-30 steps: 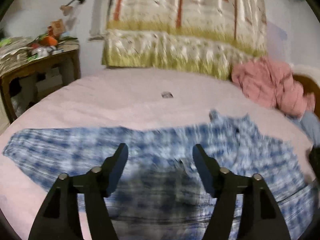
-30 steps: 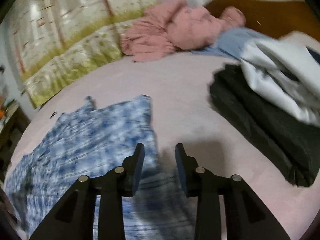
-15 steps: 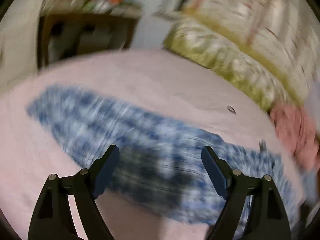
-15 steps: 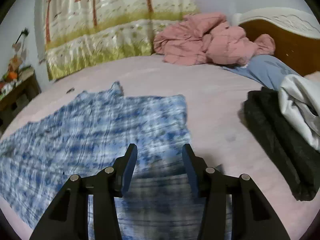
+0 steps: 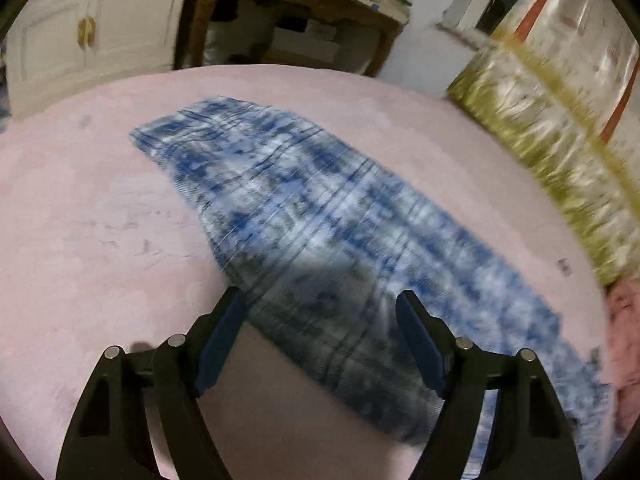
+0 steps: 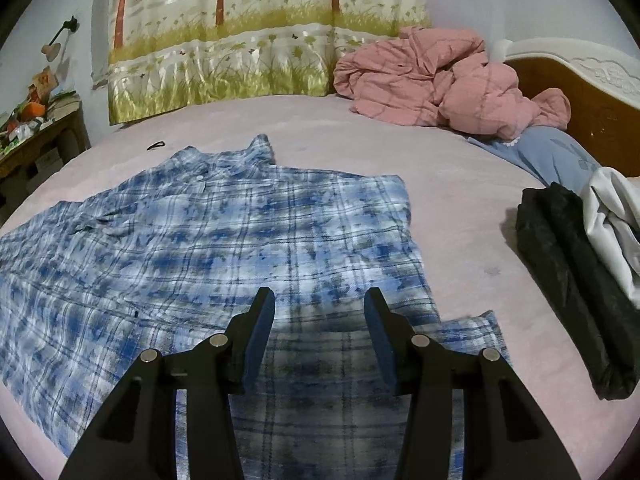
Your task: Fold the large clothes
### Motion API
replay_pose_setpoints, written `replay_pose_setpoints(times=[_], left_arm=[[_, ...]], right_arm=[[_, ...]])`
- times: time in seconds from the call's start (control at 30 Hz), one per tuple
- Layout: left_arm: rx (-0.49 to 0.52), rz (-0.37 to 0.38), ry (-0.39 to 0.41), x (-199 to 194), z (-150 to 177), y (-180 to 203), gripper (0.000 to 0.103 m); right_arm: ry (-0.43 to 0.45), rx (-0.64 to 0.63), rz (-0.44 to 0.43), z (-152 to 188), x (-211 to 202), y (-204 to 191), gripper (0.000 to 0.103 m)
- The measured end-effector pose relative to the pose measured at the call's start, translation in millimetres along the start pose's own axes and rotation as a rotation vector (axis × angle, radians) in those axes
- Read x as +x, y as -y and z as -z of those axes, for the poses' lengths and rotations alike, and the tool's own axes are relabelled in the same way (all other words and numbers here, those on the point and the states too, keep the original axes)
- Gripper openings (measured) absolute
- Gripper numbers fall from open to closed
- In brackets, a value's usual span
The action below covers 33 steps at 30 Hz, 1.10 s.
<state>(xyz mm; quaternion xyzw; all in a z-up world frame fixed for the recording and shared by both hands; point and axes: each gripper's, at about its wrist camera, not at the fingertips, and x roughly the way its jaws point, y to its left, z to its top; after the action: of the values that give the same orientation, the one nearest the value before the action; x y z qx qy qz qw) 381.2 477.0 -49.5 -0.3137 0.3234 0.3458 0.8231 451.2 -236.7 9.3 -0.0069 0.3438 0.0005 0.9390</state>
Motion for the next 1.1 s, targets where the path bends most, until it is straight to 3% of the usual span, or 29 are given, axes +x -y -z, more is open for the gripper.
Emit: replay_pose_setpoints(times=[0.07,0.13,0.2,0.27,0.33,0.37,0.43,0.47,0.5,0.6,0.67,0.73,0.93,1.03,1.1], left_arm=[[-0.006,-0.040,-0.005,-3,2,0,0.076],[-0.050,-0.025,-0.023,-5,3,-3,0.076],[-0.098,0.032,-0.042,-5,2,-9,0.074],[-0.144,0.142,-0.032,-2,-1,-19,0.068],[-0.131,0.203,-0.034,12,-7,-21,0.067],[-0.105,0.203,-0.023,17,-9,-19,0.059],[-0.070,0.187,-0.004,19,-9,-13,0.030],[-0.057,0.223,0.001,18,-9,-10,0.000],[-0.045,0.290,-0.002,14,-9,-6,0.001],[0.061,0.327,0.117,-25,-7,22,0.001],[0.166,0.402,0.192,-62,-2,54,0.001],[0.234,0.450,0.220,-92,6,87,0.001],[0.461,0.560,0.182,-152,49,231,0.001],[0.558,0.567,0.121,-154,94,298,0.001],[0.619,0.585,0.072,-147,133,323,0.002]], right_arm=[[-0.004,0.006,0.073,-1,2,7,0.049],[-0.010,0.027,0.081,-2,5,16,0.049],[-0.034,0.070,0.058,-3,9,24,0.049],[-0.048,0.106,0.030,-3,10,31,0.049],[-0.059,0.114,0.042,-3,10,33,0.049],[-0.057,0.118,0.066,-3,10,35,0.049],[-0.045,0.126,0.078,-3,8,37,0.049],[-0.046,0.133,0.076,-3,7,39,0.049],[-0.047,0.147,0.067,-3,7,41,0.049],[-0.064,0.176,0.056,-3,10,45,0.049],[-0.079,0.181,0.084,-1,13,45,0.049],[-0.095,0.159,0.093,2,18,40,0.049],[-0.114,0.074,0.080,5,20,18,0.049],[-0.101,0.082,0.080,4,17,20,0.049],[-0.106,0.105,0.073,4,18,25,0.049]])
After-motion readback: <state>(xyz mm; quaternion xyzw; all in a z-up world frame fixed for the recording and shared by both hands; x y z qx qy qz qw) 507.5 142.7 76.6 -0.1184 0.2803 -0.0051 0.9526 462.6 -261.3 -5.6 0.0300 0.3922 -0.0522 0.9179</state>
